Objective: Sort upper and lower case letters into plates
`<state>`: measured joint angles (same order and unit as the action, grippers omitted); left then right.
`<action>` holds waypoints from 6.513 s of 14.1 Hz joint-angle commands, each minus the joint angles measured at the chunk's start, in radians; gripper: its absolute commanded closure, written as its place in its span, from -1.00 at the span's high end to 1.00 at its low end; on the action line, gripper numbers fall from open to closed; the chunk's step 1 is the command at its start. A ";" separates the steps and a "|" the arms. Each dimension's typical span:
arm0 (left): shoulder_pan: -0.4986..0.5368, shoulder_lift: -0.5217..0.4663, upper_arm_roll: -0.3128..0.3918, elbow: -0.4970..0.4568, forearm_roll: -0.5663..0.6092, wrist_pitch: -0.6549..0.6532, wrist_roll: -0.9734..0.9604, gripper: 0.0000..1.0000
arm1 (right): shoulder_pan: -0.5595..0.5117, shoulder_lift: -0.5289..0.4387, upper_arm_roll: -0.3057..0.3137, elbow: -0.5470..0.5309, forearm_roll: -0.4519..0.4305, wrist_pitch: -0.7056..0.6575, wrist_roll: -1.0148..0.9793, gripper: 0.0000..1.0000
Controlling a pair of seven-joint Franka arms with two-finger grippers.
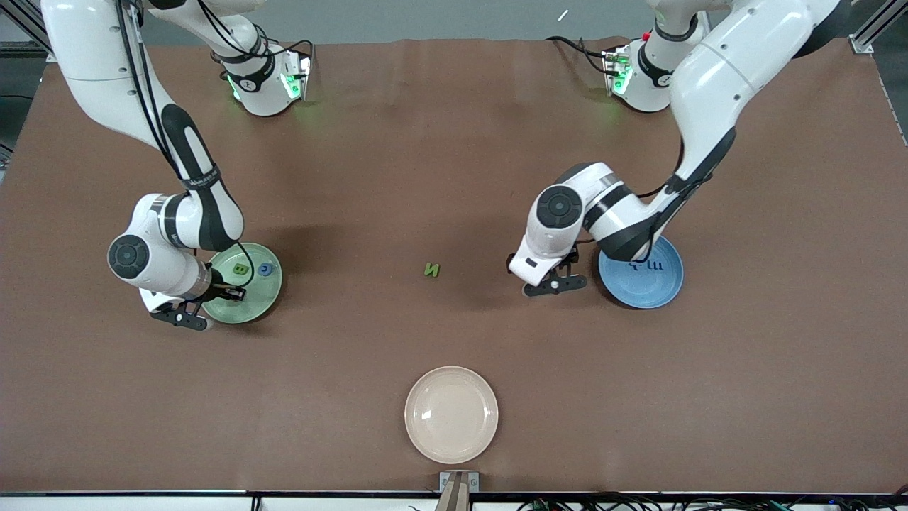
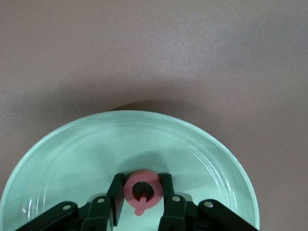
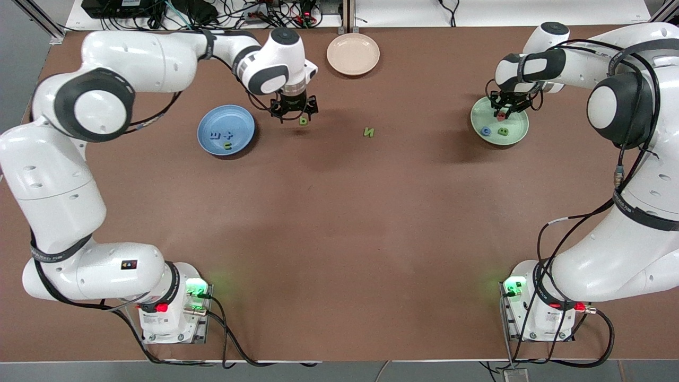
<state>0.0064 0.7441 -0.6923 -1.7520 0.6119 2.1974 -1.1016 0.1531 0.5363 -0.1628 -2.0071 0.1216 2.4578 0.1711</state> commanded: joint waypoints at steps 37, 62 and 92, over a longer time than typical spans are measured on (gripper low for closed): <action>0.682 -0.094 -0.325 -0.288 0.089 -0.007 0.302 -0.74 | 0.663 0.220 0.065 0.357 -0.042 -0.011 0.795 0.66; 0.695 -0.042 -0.326 -0.293 0.204 -0.022 0.295 0.99 | 0.352 0.090 0.052 0.432 -0.034 -0.351 0.480 -1.00; -0.105 -0.393 0.520 0.080 -0.663 -0.292 0.753 0.99 | -0.007 -0.193 0.048 0.305 -0.051 -0.655 -0.084 1.00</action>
<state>-0.0904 0.3944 -0.2247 -1.6549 -0.0213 1.9094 -0.4251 0.1681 0.3574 -0.1279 -1.7669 0.0888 1.8972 0.0981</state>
